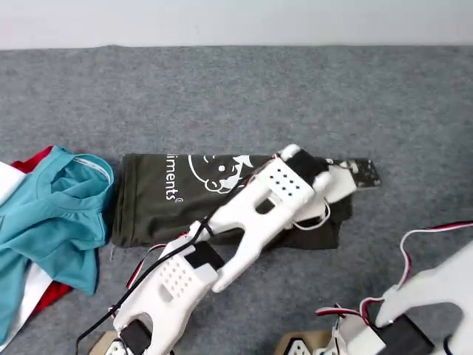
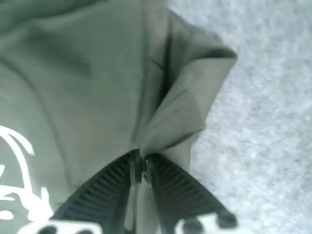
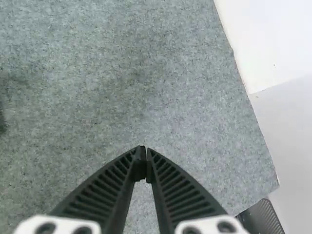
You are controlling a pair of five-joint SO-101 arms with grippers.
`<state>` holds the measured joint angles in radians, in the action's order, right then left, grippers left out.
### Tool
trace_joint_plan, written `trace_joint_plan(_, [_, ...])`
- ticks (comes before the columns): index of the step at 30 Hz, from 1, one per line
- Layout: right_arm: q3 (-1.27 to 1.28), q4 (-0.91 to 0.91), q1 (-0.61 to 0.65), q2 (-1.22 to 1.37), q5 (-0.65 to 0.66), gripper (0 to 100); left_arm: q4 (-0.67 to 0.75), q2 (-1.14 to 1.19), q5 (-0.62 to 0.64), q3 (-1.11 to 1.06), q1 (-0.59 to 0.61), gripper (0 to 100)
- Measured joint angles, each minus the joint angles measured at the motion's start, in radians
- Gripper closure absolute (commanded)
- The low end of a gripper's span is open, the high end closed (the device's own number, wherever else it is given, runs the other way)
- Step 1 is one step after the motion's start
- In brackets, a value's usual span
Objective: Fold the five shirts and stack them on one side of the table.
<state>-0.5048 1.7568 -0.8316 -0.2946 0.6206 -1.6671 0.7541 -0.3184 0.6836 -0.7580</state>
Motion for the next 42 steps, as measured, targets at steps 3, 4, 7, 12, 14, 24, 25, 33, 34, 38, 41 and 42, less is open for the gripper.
trace_joint_plan(3, [0.0,0.0,0.002,0.0,0.0,99.0,0.018,0.0,-0.026,0.029,0.017,99])
trace_joint_plan(4, [0.0,0.0,0.008,0.0,0.0,99.0,0.023,0.0,-0.032,0.038,0.021,99])
trace_joint_plan(7, [0.0,0.0,0.029,0.0,0.0,99.0,0.044,0.0,-0.044,0.048,0.035,99])
trace_joint_plan(12, [0.0,0.0,0.052,0.0,0.0,99.0,0.084,0.006,-0.054,0.048,0.057,99])
trace_joint_plan(14, [0.0,0.0,0.057,0.0,0.0,99.0,0.098,0.035,-0.054,0.055,0.072,99])
trace_joint_plan(24, [0.0,0.0,0.06,0.0,0.0,99.0,0.117,0.114,-0.06,0.057,0.146,99])
trace_joint_plan(25, [0.0,0.0,0.06,0.0,0.0,99.0,0.117,0.114,-0.06,0.057,0.15,99])
trace_joint_plan(33, [0.052,0.0,0.06,-0.003,0.0,99.0,0.091,0.12,-0.064,0.149,0.18,99])
trace_joint_plan(34, [0.054,0.0,0.06,-0.003,0.0,99.0,0.086,0.12,-0.064,0.153,0.18,99])
trace_joint_plan(38, [0.054,0.0,0.06,-0.005,0.0,99.0,0.083,0.12,-0.066,0.155,0.18,98])
trace_joint_plan(41, [0.054,0.0,0.06,-0.005,0.0,99.0,0.083,0.12,-0.066,0.155,0.18,93])
trace_joint_plan(42, [0.054,0.0,0.06,-0.005,0.0,99.0,0.083,0.12,-0.066,0.155,0.18,91])
